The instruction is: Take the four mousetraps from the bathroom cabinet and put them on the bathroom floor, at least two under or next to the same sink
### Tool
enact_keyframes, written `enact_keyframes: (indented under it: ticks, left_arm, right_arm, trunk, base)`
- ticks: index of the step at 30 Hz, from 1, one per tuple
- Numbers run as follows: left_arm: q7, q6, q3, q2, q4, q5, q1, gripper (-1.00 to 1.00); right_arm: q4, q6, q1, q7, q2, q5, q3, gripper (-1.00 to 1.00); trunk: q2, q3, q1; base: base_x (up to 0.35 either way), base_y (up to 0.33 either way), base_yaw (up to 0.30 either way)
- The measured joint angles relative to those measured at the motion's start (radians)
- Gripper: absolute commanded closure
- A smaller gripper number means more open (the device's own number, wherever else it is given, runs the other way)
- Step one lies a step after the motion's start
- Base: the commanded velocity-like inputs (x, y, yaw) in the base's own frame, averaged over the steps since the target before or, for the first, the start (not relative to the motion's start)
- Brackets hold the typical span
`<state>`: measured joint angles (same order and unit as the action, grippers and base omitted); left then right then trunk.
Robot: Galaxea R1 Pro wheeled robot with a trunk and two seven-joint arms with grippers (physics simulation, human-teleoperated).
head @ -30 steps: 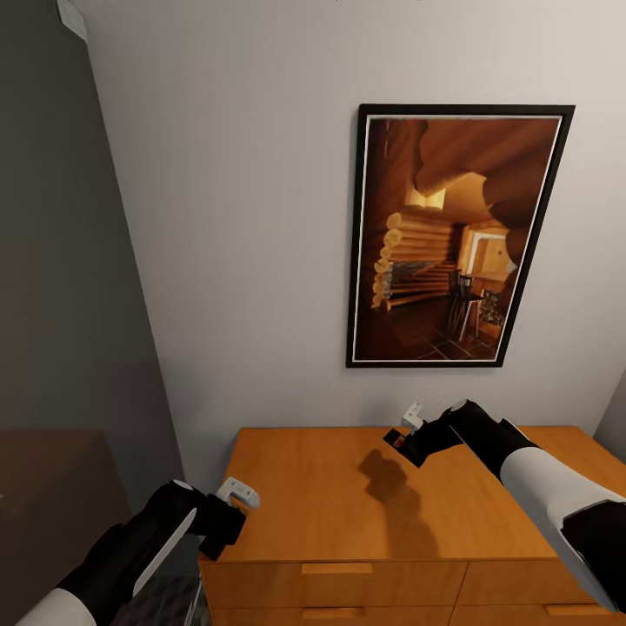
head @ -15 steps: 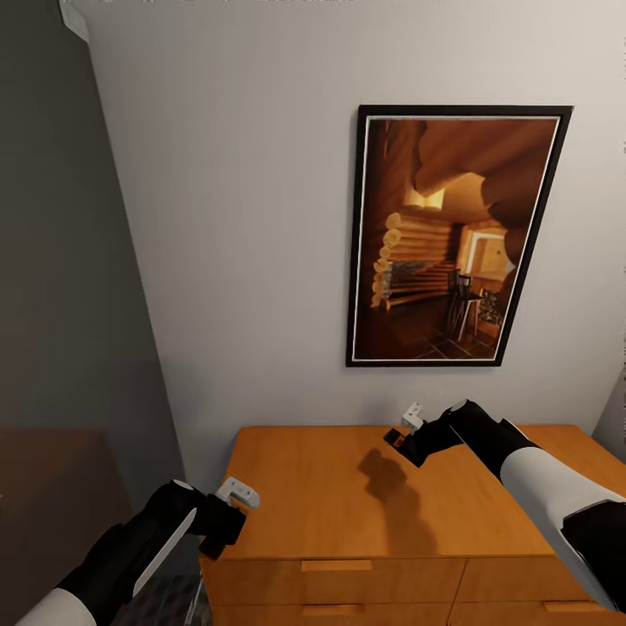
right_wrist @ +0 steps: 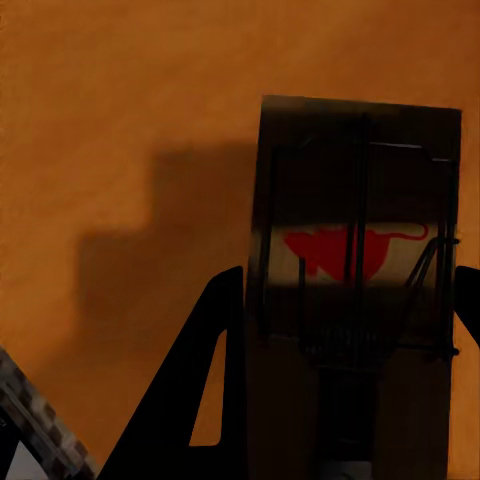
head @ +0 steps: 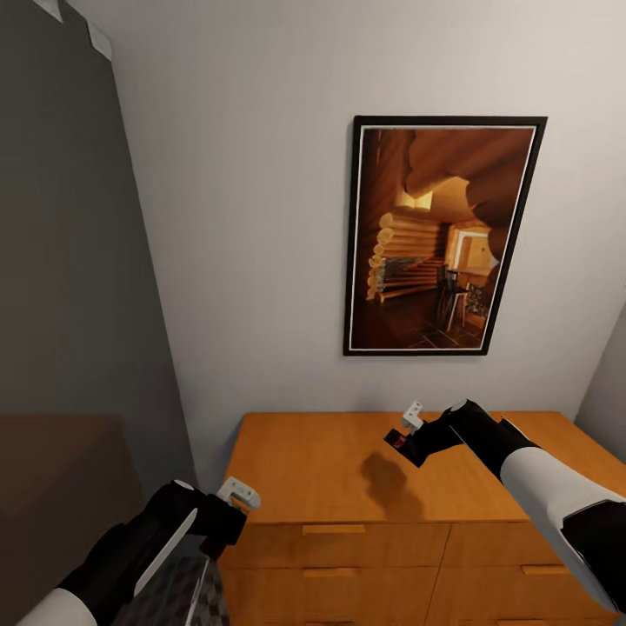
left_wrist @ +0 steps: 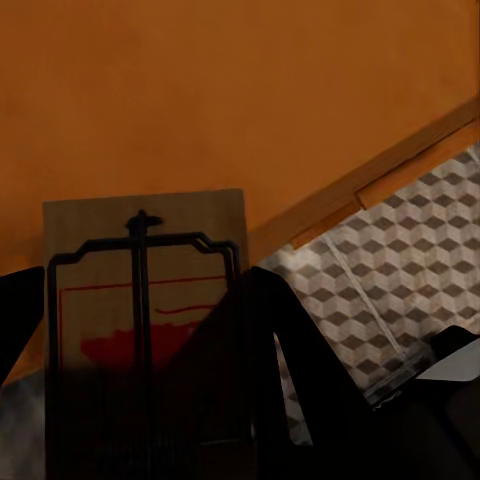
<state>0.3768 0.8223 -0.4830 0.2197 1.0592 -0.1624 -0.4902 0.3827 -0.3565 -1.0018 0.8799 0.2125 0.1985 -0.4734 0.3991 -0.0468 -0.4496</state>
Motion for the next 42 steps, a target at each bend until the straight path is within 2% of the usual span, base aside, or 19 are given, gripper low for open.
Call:
enact_keyframes:
  ticks: [9, 29, 42]
  left_arm:
    - [-0.003, 0.000, -0.001, -0.001, 0.000, 0.002, 0.000, 1.00]
    - [-0.003, 0.002, -0.001, -0.003, 0.000, 0.002, 0.000, 1.00]
    - [-0.004, 0.002, -0.001, -0.003, 0.000, 0.002, 0.000, 1.00]
  right_arm:
    - [0.000, 0.000, 0.000, 0.000, 0.000, 0.000, 0.000, 1.00]
    - [0.000, 0.000, 0.000, 0.000, 0.000, 0.001, 0.000, 1.00]
    - [0.000, 0.000, 0.000, 0.000, 0.000, 0.001, 0.000, 1.00]
  trunk:
    - [0.000, 0.000, 0.000]
    - [0.000, 0.000, 0.000]
    - [0.000, 0.000, 0.000]
  base:
    - [-0.061, 0.000, 0.000]
    - [-0.316, 0.000, 0.000]
    - [-0.084, 0.000, 0.000]
